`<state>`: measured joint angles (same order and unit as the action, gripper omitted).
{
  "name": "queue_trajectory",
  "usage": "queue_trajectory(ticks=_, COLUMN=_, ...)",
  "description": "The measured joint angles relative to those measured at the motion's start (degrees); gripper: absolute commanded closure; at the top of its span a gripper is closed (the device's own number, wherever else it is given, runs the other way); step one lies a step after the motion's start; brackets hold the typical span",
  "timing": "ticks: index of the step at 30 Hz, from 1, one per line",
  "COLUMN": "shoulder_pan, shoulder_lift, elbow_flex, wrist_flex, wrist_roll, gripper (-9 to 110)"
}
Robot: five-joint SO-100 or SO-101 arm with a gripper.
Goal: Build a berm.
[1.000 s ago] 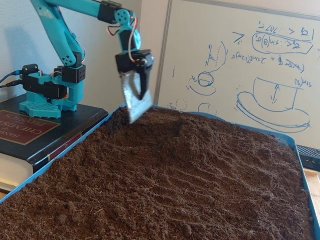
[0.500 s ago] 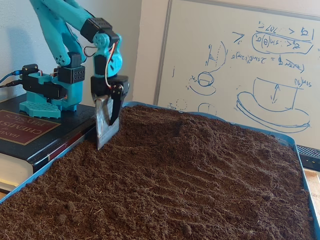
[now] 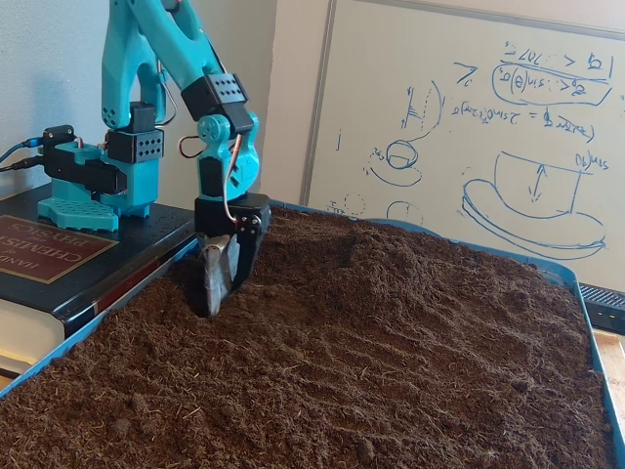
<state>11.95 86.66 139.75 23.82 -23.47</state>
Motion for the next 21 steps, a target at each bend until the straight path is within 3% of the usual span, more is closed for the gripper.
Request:
queue_trajectory(ticks=8, shoulder_pan=0.00, shoulder_lift=-5.71, elbow_flex=-8.53, wrist_flex=0.00, wrist_roll=0.00, gripper=101)
queue_trajectory(ticks=21, shoulder_pan=0.09, shoulder_lift=-4.75, elbow_flex=-9.40, wrist_flex=-0.09, wrist_roll=0.00, gripper=101)
